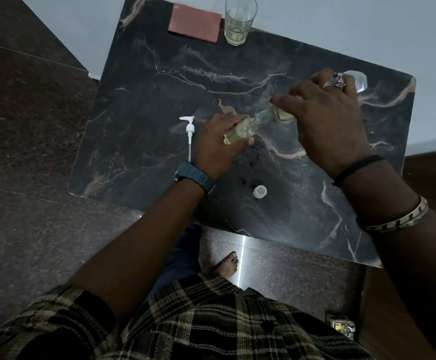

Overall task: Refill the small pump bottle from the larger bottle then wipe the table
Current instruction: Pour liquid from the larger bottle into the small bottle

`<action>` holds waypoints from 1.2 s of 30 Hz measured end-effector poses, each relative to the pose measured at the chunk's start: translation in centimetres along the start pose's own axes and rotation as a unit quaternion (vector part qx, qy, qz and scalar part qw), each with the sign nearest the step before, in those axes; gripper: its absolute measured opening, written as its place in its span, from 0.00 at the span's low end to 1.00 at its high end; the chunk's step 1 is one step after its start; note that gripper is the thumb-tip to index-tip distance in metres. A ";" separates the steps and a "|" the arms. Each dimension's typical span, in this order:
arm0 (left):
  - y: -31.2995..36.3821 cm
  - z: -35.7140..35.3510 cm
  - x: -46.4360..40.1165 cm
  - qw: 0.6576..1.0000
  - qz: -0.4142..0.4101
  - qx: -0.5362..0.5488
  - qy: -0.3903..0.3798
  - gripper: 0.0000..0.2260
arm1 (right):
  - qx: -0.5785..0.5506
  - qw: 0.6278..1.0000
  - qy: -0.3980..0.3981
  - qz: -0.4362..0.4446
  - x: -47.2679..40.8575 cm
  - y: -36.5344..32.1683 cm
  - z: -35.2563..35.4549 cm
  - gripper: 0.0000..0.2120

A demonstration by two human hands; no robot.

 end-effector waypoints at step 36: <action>0.4 0.4 0.2 1.000 0.017 0.017 0.007 0.22 | 0.023 0.998 -0.012 0.053 -1.4 -0.6 0.7 0.23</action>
Point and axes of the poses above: each hand's wrist, its own x-axis away from the middle knuckle, its own z-axis out of the back of the hand, y = z × x, the point moved 3 cm from there along -x, towards the middle knuckle, and after that the axes turned 15 degrees about y, right-handed, at the moved point
